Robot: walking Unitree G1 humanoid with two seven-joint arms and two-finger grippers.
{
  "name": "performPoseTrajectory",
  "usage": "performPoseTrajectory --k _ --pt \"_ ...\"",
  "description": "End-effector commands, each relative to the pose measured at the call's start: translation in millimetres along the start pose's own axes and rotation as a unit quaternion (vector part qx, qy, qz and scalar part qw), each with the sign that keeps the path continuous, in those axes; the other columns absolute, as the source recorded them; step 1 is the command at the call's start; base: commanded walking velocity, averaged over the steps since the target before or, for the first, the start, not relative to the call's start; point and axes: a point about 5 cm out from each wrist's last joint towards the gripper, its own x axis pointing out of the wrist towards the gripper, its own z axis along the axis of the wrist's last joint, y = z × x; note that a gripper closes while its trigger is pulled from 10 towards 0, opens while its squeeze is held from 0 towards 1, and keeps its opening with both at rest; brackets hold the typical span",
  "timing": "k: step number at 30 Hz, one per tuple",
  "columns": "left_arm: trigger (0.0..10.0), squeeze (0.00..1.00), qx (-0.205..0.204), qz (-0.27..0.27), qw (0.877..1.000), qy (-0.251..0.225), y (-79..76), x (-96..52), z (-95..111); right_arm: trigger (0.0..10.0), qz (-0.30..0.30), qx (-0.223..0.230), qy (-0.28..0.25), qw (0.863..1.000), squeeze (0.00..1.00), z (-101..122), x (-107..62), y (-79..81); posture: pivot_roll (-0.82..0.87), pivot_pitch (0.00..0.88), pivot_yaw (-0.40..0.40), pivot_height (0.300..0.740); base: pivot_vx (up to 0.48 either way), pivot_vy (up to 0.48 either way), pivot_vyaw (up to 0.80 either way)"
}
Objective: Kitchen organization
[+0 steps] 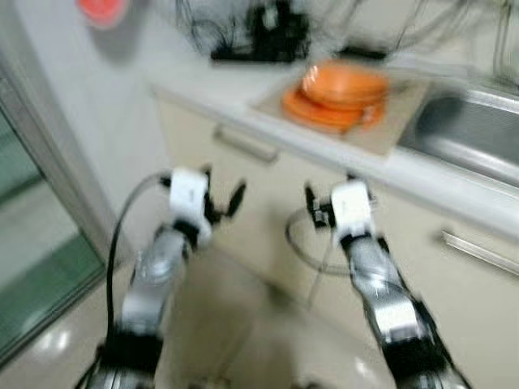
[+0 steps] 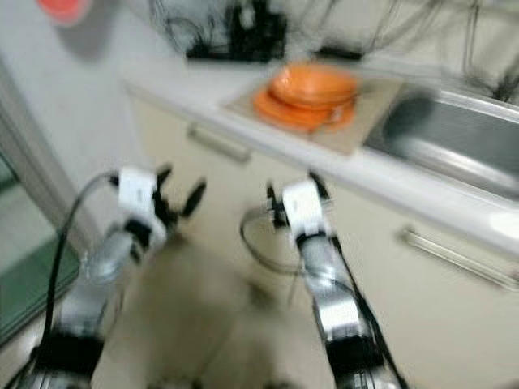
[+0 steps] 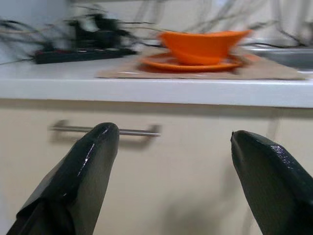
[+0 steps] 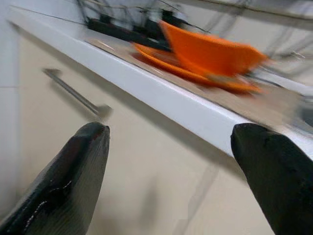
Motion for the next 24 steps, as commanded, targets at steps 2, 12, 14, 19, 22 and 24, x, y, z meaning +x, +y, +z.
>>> performPoseTrajectory --k 2,12,14,19,22,24 --pt "10.0 0.00 0.002 -0.008 1.000 -0.004 -4.4 3.1 2.0 10.0 -0.009 0.000 0.007 1.000 0.00 -1.4 0.3 -6.2 -0.03 0.000 -0.004 0.715 0.000 0.000 -0.64" --pt "10.0 0.00 0.013 -0.002 1.000 -0.001 -1.2 4.6 1.8 10.0 -0.014 0.001 0.008 1.000 0.00 -1.6 1.3 -8.3 -0.04 0.000 -0.005 0.715 0.000 0.000 -0.63" --pt "10.0 0.00 0.019 0.001 1.000 0.004 -0.6 5.5 0.6 10.0 -0.009 -0.002 0.004 1.000 0.00 -0.8 1.6 -6.5 -0.04 0.000 -0.005 0.711 0.000 0.000 -0.52" --pt "10.0 0.00 0.020 0.007 1.000 0.013 0.3 6.4 -2.0 10.0 -0.003 -0.010 0.006 1.000 0.00 -1.6 1.4 -3.9 -0.04 0.000 -0.004 0.707 0.000 0.000 -0.09" --pt "10.0 0.00 0.010 0.013 1.000 0.006 1.9 7.1 0.3 10.0 -0.006 -0.010 0.004 1.000 0.00 -1.0 1.5 -5.3 -0.04 0.000 -0.004 0.707 0.000 0.000 0.00" --pt "10.0 0.00 0.014 0.017 1.000 0.000 3.0 7.2 2.1 10.0 -0.014 -0.018 -0.009 1.000 0.00 1.7 1.5 -7.6 -0.04 0.000 -0.003 0.707 0.000 0.000 0.00"
